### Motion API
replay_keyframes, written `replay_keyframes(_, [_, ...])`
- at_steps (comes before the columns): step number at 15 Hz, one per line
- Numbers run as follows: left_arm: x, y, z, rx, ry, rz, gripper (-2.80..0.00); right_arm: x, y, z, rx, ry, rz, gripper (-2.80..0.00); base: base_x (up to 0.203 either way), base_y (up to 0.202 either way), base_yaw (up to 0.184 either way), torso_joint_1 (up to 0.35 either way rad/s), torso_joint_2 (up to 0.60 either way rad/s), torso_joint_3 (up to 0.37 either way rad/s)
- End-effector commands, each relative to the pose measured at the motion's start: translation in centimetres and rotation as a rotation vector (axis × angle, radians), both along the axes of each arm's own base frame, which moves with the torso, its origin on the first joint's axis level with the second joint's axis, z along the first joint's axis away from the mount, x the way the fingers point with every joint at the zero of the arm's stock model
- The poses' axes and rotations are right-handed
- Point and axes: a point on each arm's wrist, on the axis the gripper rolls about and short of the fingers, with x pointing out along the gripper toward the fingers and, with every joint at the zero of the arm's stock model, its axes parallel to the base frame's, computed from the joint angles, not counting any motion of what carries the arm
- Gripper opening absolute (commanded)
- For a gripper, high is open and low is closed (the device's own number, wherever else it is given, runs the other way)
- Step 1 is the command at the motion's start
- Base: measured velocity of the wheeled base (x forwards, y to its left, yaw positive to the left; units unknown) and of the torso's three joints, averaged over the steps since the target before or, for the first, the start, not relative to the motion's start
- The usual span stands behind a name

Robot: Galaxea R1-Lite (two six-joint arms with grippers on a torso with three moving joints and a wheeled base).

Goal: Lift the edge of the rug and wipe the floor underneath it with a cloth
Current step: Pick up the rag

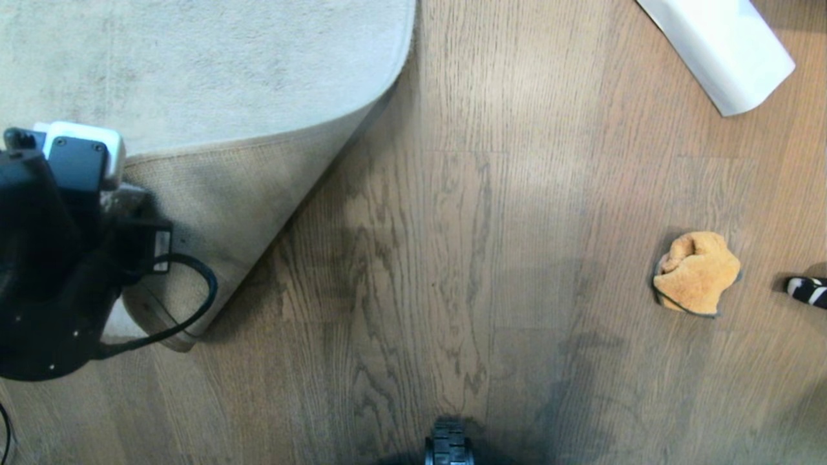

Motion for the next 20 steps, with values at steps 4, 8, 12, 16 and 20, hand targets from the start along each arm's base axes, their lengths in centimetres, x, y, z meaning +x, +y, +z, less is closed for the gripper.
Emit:
replay_keyframes(4, [0.6,-0.2,-0.5,0.009,0.023,0.004,-2.80,1.3,0.0,-0.2,-0.002,0.100,0.007,-2.80,0.000,0.000,0.000,0.000,0.00,0.000])
replay_keyframes(8, [1.3,-0.5,-0.9,0.015,0.040,0.003,-2.80,3.8,0.1,-0.3,-0.004,0.158,0.007,-2.80,0.000,0.000,0.000,0.000,0.00,0.000])
replay_keyframes(12, [1.9,-0.7,-1.3,0.019,0.046,0.004,-2.80,7.8,0.2,-1.1,-0.004,0.178,0.005,-2.80,0.000,0.000,0.000,0.000,0.00,0.000])
replay_keyframes(16, [2.2,-0.8,-1.6,0.022,0.054,0.005,-2.80,11.1,0.1,-1.3,0.001,0.152,-0.008,-2.80,0.000,0.000,0.000,0.000,0.00,0.000])
replay_keyframes(20, [2.2,-0.8,-1.9,0.025,0.064,0.004,-2.80,13.4,0.0,-0.8,0.009,0.093,-0.017,-2.80,0.000,0.000,0.000,0.000,0.00,0.000])
